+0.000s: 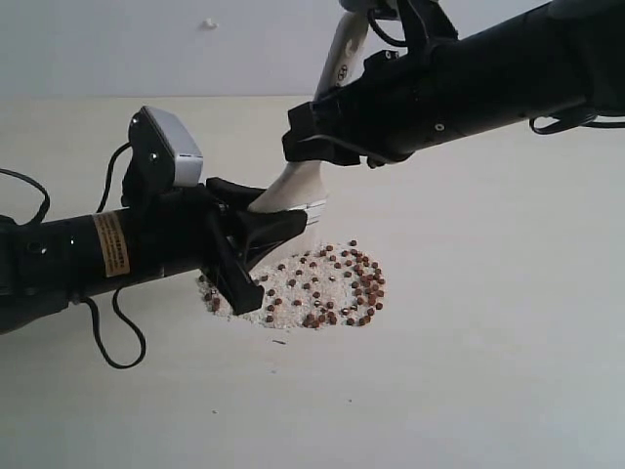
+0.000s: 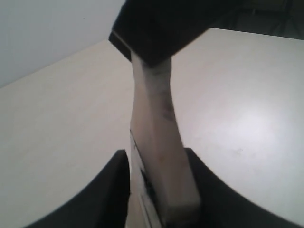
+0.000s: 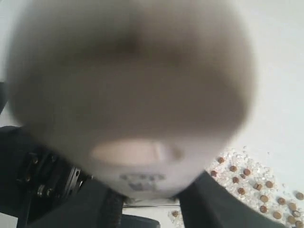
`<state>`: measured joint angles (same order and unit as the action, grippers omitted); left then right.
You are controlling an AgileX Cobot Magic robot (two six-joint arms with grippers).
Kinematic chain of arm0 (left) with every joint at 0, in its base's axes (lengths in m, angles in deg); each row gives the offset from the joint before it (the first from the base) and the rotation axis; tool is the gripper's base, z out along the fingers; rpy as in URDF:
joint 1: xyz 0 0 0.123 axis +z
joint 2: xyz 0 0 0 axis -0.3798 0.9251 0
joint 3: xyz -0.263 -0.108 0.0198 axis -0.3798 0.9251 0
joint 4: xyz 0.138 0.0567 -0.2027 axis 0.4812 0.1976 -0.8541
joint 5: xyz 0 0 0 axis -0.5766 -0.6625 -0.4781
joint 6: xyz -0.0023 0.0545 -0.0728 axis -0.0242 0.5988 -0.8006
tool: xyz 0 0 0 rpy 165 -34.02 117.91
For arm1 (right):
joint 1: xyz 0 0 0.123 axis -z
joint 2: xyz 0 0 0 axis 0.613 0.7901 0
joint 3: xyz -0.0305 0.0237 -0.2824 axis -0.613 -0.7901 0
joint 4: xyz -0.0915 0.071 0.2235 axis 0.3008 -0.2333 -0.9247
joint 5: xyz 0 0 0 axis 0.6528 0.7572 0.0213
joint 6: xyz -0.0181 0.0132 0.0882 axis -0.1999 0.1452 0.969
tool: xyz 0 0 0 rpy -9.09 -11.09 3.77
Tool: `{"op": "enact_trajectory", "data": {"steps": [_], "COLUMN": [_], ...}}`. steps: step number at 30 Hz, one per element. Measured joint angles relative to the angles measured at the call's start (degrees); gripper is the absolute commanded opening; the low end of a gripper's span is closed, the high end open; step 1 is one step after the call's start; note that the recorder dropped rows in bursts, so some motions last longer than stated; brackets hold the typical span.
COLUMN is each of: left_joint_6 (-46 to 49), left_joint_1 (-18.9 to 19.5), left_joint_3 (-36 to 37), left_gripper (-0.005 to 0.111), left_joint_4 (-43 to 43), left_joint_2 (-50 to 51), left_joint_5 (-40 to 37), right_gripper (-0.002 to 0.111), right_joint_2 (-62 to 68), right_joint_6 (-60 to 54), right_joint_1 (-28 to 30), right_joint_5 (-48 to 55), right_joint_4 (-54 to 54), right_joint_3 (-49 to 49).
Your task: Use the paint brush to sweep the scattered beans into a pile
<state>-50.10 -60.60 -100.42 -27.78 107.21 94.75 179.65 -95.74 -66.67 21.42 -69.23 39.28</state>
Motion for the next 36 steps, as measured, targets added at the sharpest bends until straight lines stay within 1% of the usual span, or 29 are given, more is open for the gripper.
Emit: {"op": "enact_trajectory", "data": {"steps": [3, 12, 14, 17, 19, 21, 26, 31, 36], "left_joint_6": [0.42, 0.99, 0.99, 0.99, 0.61, 0.20, -0.39, -1.27, -3.08], "left_joint_1": [0.00, 0.00, 0.00, 0.00, 0.00, 0.00, -0.24, -0.24, -0.24], "left_joint_3": [0.00, -0.10, -0.10, -0.10, -0.10, -0.10, -0.10, -0.10, -0.10], "left_gripper": [0.000, 0.000, 0.000, 0.000, 0.000, 0.000, 0.000, 0.000, 0.000], "left_joint_4": [0.15, 0.15, 0.15, 0.15, 0.15, 0.15, 1.94, 2.07, 1.83], "left_joint_2": [0.00, 0.00, 0.00, 0.00, 0.00, 0.00, 0.00, 0.00, 0.00], "left_joint_5": [0.00, 0.00, 0.09, 0.33, 0.68, 1.10, 1.37, 1.85, 2.23], "right_gripper": [0.000, 0.001, 0.007, 0.023, 0.037, 0.045, 0.052, 0.060, 0.060], "right_joint_2": [0.00, -0.10, -0.10, -0.22, -0.55, -0.83, -3.91, -6.75, -10.54], "right_joint_6": [0.26, 0.26, 0.26, -0.05, -0.16, -0.51, -1.15, -1.29, -1.29], "right_joint_1": [0.00, 0.00, 0.00, 0.00, 0.00, 0.00, 0.00, 0.00, 0.00], "right_joint_5": [0.10, 0.20, 0.20, 0.08, -0.04, -0.04, -3.93, -5.23, -7.65], "right_joint_4": [0.00, -0.14, -0.25, -0.33, -0.33, -0.33, -0.64, -0.64, -0.64], "right_joint_3": [0.00, 0.00, 0.00, 0.00, 0.00, 0.00, -0.95, -2.60, -5.15]}}
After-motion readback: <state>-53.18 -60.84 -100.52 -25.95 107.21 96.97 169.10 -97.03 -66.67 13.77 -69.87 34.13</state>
